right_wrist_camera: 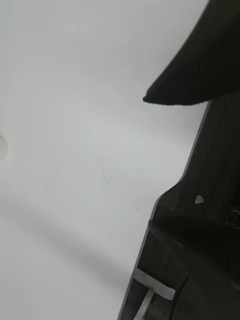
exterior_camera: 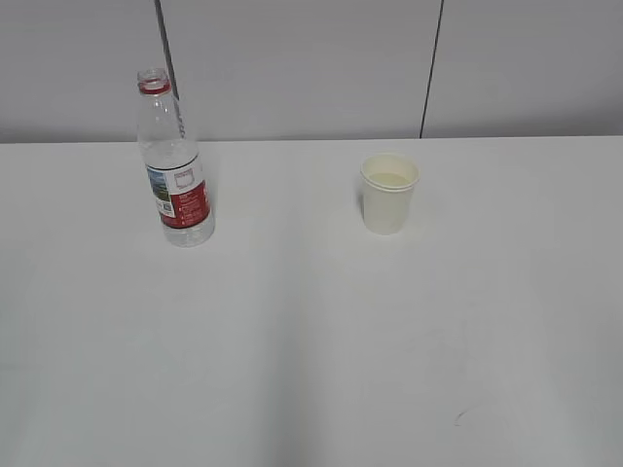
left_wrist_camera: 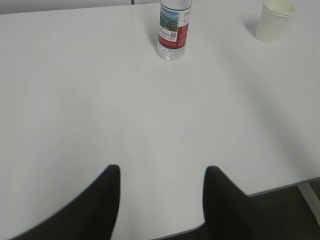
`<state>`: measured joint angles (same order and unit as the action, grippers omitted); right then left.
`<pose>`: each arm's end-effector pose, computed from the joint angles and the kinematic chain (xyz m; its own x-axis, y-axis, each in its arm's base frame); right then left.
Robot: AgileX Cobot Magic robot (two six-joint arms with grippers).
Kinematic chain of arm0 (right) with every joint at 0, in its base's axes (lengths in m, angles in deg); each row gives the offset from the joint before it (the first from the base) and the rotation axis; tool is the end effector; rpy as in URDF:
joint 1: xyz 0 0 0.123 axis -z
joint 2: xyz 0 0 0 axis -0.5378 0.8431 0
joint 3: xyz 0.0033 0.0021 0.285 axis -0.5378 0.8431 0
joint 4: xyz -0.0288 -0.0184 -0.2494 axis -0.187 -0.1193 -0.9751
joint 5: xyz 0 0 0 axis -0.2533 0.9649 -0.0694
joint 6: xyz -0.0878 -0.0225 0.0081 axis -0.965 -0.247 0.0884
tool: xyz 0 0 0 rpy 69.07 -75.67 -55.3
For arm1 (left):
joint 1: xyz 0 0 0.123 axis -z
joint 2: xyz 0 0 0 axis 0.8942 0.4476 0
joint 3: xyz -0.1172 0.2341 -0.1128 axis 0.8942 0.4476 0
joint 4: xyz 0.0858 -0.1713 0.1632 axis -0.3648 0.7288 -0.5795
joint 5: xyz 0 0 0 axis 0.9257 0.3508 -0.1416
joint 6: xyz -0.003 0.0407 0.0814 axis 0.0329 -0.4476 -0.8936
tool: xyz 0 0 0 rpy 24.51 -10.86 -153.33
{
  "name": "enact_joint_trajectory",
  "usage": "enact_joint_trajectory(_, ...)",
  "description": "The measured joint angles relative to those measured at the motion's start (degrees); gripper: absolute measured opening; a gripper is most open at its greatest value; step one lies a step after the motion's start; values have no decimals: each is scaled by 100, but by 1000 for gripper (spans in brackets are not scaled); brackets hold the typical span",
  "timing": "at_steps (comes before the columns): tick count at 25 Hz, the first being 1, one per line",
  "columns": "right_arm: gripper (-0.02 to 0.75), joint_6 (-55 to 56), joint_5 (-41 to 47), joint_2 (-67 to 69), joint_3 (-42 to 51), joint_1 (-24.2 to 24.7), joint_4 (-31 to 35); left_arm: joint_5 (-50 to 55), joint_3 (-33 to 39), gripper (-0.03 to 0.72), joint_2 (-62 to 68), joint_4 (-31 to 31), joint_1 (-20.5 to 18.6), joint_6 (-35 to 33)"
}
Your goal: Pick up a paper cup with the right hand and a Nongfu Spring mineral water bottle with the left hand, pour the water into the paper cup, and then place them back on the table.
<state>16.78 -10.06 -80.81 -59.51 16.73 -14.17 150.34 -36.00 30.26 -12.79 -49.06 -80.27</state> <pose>-0.0220 0.0001 0.2900 -0.5591 -0.1480 -0.8158 -0.3194 0.9464 0.0473 -0.0276 0.0114 0.2942 -0.4855 0.0815 -0.8704 0.1890 0.9819 -0.0135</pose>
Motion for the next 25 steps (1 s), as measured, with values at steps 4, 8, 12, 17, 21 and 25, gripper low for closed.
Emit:
enact_joint_trajectory(4, 519, -183, -47, -309, 181, 0, -60, -415, 295, 344, -6, 109, 0, -279)
enact_joint_trajectory(8, 519, -242, -353, -317, 429, 0, -96, -657, 566, 344, -17, 125, 0, -329)
enact_joint_trajectory(12, 519, -264, -457, -317, 466, 0, -119, -655, 629, 344, -17, 125, 0, -360)
enact_joint_trajectory(17, 519, -287, -627, -322, 592, 0, -144, -655, 629, 344, -17, 132, 0, -365)
enact_joint_trajectory(21, 519, -294, -640, -322, 593, 0, -164, -655, 629, 342, -22, 132, 0, -360)
enact_joint_trajectory(25, 519, -294, -640, -322, 603, 0, -164, -661, 629, 330, -22, 137, 0, -360)
